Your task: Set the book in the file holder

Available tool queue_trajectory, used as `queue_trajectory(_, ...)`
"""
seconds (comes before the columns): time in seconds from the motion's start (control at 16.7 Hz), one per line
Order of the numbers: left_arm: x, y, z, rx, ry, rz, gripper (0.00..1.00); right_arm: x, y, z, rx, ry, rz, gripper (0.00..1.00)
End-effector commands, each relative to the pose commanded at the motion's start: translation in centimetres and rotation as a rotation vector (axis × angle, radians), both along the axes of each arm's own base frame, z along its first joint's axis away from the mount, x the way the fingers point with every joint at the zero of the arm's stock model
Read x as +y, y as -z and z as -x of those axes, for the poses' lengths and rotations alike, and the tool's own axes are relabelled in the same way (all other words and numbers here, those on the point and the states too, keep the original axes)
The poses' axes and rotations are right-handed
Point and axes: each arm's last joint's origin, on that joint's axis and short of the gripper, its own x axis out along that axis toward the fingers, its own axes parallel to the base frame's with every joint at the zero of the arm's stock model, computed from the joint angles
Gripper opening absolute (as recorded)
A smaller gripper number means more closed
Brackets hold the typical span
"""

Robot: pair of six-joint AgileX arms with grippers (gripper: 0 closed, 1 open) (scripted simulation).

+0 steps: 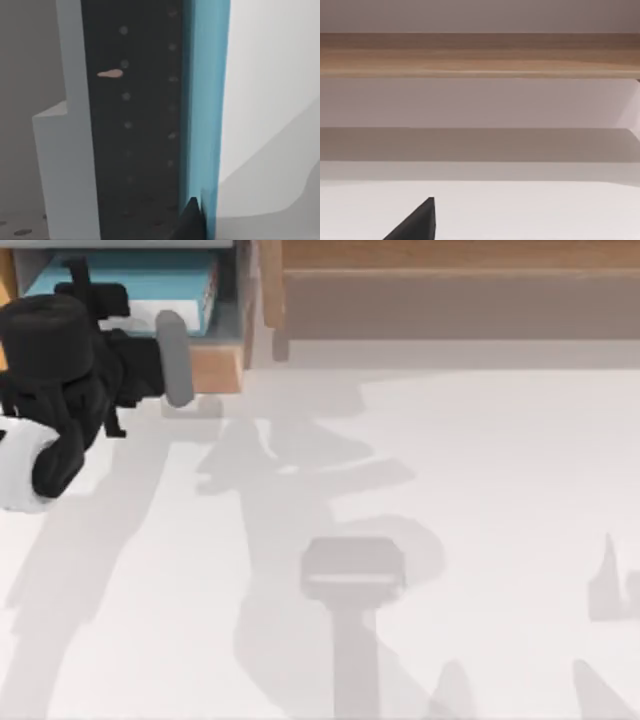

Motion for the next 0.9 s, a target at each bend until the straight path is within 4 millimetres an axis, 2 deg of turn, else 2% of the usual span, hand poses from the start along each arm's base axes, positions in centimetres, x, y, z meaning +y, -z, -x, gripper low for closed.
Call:
queue_trajectory(0.12,0.0,0.0,0.0,0.0,0.0,0.0,0.0,0.0,0.0,0.0,0.0,0.0,0.0,1.0)
queue_trajectory(0.9,0.0,0.0,0.0,0.0,0.0,0.0,0.98,0.0,0.0,0.0,0.0,0.0,0.0,1.0)
